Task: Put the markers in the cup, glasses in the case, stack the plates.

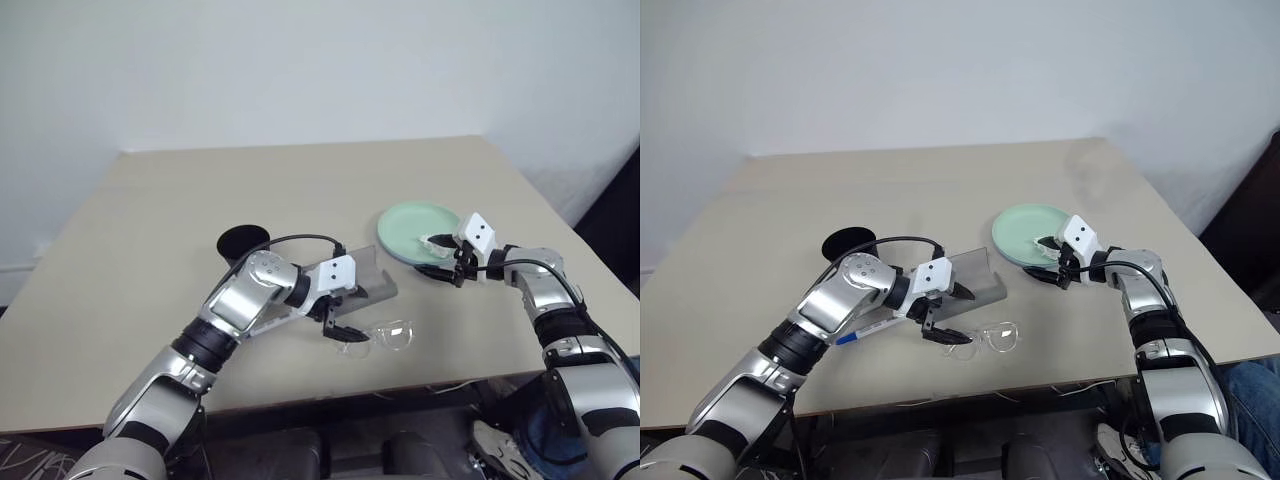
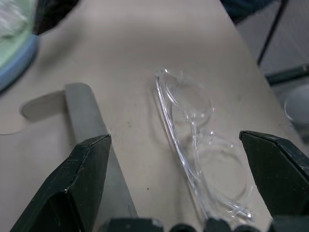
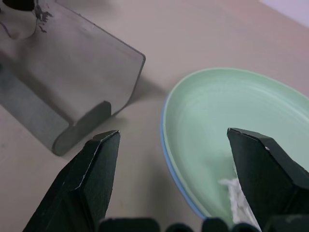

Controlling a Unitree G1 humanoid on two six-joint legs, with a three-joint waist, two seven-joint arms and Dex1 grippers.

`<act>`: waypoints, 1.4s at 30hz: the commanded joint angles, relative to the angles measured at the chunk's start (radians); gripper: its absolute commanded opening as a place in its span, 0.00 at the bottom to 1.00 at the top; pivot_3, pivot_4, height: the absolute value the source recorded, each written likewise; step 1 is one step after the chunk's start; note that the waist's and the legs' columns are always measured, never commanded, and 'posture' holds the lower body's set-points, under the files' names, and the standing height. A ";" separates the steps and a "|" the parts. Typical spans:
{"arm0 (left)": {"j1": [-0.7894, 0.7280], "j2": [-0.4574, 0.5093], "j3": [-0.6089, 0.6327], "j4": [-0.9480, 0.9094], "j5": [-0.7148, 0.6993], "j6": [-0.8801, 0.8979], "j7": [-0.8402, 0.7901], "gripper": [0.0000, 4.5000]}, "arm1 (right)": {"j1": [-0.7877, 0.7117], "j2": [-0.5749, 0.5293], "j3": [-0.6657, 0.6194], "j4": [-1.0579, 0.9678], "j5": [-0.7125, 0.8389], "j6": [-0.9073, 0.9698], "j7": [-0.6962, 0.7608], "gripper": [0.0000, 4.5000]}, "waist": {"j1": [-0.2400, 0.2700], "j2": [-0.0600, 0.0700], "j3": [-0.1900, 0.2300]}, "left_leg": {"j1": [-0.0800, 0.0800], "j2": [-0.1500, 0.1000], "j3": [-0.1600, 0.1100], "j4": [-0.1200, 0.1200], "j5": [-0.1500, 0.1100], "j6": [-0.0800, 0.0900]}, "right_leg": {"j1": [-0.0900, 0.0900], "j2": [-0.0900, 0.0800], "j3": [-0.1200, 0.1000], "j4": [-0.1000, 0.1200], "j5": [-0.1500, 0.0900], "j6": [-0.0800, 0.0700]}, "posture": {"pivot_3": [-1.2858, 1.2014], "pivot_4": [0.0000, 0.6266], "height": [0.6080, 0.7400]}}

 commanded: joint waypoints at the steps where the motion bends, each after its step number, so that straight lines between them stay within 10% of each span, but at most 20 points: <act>1: -0.049 -0.031 -0.010 0.036 0.030 -0.041 -0.029 1.00 | 0.011 0.000 -0.025 -0.056 0.027 -0.013 -0.022 0.85 | 0.001 0.000 0.000 | 0.000 0.000 0.000 0.000 0.000 0.000 | 0.000 0.000 0.000 0.000 0.000 0.000 | 0.52 0.00 0.99; 13: -0.083 -0.113 -0.023 0.105 0.070 -0.024 -0.067 1.00 | 0.074 0.001 -0.029 -0.119 0.028 -0.009 -0.063 0.85 | -0.003 0.000 0.000 | 0.000 0.000 0.000 0.000 0.000 0.001 | 0.000 0.000 0.001 0.000 0.000 0.001 | 0.52 0.00 0.99; 19: -0.077 -0.107 -0.031 0.099 0.090 -0.025 -0.087 0.66 | 0.072 -0.001 -0.027 -0.121 0.026 -0.010 -0.073 0.86 | -0.003 0.000 0.000 | 0.000 0.000 0.001 0.001 0.001 0.001 | 0.000 0.000 0.001 0.000 0.001 0.001 | 0.52 0.00 0.99; 28: -0.070 -0.100 -0.028 0.088 0.093 -0.002 -0.115 0.66 | 0.058 0.006 -0.022 -0.110 0.021 -0.019 -0.086 0.86 | -0.003 0.000 0.000 | 0.000 0.000 0.000 0.001 0.001 0.001 | 0.000 0.000 0.001 0.000 0.001 0.001 | 0.52 0.00 0.99; 36: -0.044 -0.116 -0.019 0.075 0.077 0.045 -0.109 0.15 | 0.066 0.010 -0.020 -0.121 0.022 -0.017 -0.098 0.86 | -0.003 0.000 0.000 | 0.000 0.000 0.000 0.002 0.001 0.001 | 0.000 0.000 0.001 0.000 0.001 0.001 | 0.52 0.00 0.99; 42: -0.043 -0.115 -0.017 0.077 0.082 0.049 -0.107 0.15 | 0.069 0.010 -0.020 -0.128 0.022 -0.014 -0.104 0.86 | -0.003 0.000 0.000 | 0.000 0.000 0.000 0.002 0.001 0.001 | 0.000 0.000 0.001 0.001 0.001 0.001 | 0.52 0.00 0.99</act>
